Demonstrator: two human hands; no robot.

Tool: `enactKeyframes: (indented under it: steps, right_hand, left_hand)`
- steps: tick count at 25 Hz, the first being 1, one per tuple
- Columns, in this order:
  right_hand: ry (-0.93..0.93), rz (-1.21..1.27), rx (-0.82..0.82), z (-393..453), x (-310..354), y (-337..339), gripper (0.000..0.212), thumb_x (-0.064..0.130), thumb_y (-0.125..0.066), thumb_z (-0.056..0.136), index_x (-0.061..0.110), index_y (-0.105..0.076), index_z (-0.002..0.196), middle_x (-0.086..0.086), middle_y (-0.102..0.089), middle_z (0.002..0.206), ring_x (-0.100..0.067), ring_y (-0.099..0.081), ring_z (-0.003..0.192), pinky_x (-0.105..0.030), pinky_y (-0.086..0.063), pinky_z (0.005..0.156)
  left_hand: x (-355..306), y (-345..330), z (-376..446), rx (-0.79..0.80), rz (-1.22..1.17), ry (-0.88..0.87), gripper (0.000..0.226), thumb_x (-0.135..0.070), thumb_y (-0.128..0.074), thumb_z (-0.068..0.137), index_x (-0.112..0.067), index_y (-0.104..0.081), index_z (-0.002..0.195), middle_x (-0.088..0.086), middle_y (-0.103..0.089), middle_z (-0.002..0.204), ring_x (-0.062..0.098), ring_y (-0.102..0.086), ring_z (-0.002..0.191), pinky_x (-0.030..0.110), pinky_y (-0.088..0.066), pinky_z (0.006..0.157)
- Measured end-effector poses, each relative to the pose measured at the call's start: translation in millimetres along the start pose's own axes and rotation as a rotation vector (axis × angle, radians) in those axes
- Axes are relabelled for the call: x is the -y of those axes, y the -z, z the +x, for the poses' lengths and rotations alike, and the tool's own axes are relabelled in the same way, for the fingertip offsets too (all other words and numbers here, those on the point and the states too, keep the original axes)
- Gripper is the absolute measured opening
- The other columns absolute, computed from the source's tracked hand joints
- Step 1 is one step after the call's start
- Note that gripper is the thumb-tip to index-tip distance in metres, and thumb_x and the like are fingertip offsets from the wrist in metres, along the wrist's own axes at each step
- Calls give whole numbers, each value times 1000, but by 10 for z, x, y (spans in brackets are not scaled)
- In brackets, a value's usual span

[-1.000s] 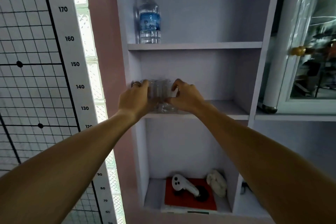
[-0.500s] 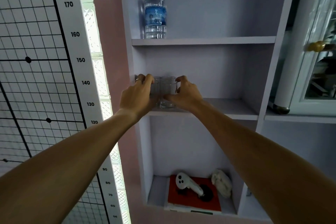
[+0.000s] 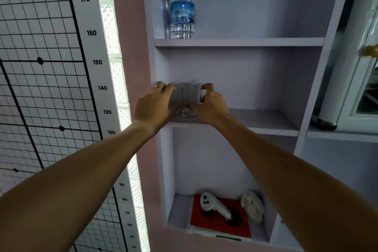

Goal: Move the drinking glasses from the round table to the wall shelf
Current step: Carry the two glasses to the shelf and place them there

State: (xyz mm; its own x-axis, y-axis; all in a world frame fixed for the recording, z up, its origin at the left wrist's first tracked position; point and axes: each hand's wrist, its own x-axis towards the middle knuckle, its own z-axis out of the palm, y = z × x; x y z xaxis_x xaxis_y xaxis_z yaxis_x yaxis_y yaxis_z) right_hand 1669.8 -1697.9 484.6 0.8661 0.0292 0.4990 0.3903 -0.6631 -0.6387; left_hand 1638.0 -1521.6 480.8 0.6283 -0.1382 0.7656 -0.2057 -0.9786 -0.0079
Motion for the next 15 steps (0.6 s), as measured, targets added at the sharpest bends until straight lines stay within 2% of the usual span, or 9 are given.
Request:
enactKeyframes:
  steps: [4, 8, 11, 15]
  right_hand:
    - [-8, -23, -7, 14, -2, 0, 69, 34, -74, 81, 15, -39, 137, -11, -67, 110, -30, -65, 94, -37, -54, 73]
    - [2, -24, -1, -8, 1, 14, 67, 35, -73, 82, 15, -39, 136, -15, -68, 113, -34, -66, 98, -45, -58, 81]
    - [-5, -3, 3, -34, 9, 11, 66, 36, -72, 82, 16, -39, 135, -16, -68, 112, -35, -66, 97, -44, -58, 80]
    - [-12, 43, 0, -160, -6, 29, 71, 40, -68, 83, 20, -31, 140, -15, -67, 113, -34, -66, 96, -43, -57, 77]
  left_hand:
    - [-8, -37, 30, -13, 51, 17, 41, -31, -60, 91, -32, -56, 132, 3, -61, 132, 37, -68, 93, 40, -53, 77]
    - [-43, -67, 66, -4, 127, 28, 50, -20, -60, 94, -32, -50, 141, 0, -59, 139, 34, -66, 106, 43, -53, 86]
    - [-36, -59, 71, 16, 142, 10, 53, -26, -63, 94, -31, -46, 144, 0, -56, 143, 34, -65, 110, 43, -53, 87]
    - [-23, -29, -72, 29, -2, -6, 60, -45, -61, 93, -26, -41, 147, 5, -46, 151, 39, -67, 102, 45, -55, 82]
